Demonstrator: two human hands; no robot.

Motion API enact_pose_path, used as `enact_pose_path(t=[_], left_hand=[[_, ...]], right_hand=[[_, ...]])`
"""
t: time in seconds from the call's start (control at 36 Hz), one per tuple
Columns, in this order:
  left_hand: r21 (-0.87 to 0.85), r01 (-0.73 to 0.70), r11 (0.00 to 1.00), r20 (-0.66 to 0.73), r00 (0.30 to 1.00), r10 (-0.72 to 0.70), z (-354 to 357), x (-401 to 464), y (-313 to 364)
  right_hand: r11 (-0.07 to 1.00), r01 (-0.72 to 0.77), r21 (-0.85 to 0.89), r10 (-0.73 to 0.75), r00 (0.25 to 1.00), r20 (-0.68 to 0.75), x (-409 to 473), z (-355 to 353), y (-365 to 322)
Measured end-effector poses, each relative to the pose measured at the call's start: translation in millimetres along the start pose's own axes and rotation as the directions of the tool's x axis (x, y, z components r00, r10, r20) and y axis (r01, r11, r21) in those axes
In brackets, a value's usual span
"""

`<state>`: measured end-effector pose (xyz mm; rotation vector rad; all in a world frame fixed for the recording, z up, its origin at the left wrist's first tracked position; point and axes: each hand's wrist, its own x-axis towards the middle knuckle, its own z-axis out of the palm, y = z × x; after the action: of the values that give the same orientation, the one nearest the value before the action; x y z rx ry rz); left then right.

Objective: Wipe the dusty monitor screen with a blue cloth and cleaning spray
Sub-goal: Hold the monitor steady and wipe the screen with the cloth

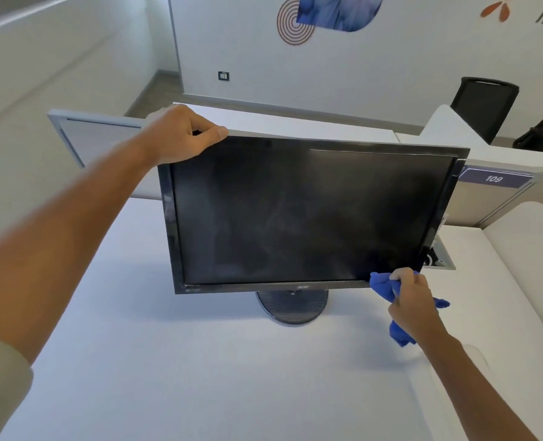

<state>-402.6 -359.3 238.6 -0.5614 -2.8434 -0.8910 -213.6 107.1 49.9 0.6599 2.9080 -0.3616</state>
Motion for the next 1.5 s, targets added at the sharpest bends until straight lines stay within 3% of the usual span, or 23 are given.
enact_pose_path(t=[0.22,0.31,0.42,0.58,0.72,0.81,0.94,1.06,1.19,1.5], left_hand=[[-0.006,-0.013,1.0,-0.006,1.0,0.013,-3,-4,11],[-0.01,-0.03,0.999,-0.022,0.999,0.03,-3,-5,11],[0.043,0.003,0.999,-0.042,0.999,-0.001,-2,-2,8],[0.074,0.021,0.997,-0.039,0.999,-0.018,-3,-3,14],[0.098,0.01,0.995,-0.023,1.0,-0.008,-5,-4,14],[0.095,0.011,0.995,-0.018,1.0,-0.009,-6,-4,15],[0.086,0.055,0.995,-0.02,0.998,-0.054,-5,-4,11],[0.073,0.039,0.997,-0.053,0.998,-0.035,-5,-4,9],[0.127,0.048,0.991,-0.008,0.999,-0.047,-4,-1,10],[0.129,0.059,0.99,-0.025,0.998,-0.056,-2,2,1]], right_hand=[[0.975,0.212,-0.068,-0.208,0.976,0.064,-39,31,-79],[0.948,0.32,-0.001,-0.317,0.941,0.115,-56,49,-116],[0.915,0.399,-0.055,-0.388,0.911,0.138,-80,70,-167],[0.816,0.574,-0.062,-0.556,0.81,0.184,-105,86,-238],[0.758,0.652,0.017,-0.648,0.751,0.122,-122,98,-271],[0.704,0.709,-0.037,-0.702,0.703,0.113,-130,101,-287],[0.696,0.718,0.006,-0.713,0.691,0.117,-137,105,-305],[0.76,0.625,0.178,-0.647,0.752,0.126,-139,107,-306],[0.756,0.598,0.265,-0.643,0.753,0.136,-146,112,-307],[0.771,0.614,0.172,-0.636,0.757,0.147,-148,108,-324]])
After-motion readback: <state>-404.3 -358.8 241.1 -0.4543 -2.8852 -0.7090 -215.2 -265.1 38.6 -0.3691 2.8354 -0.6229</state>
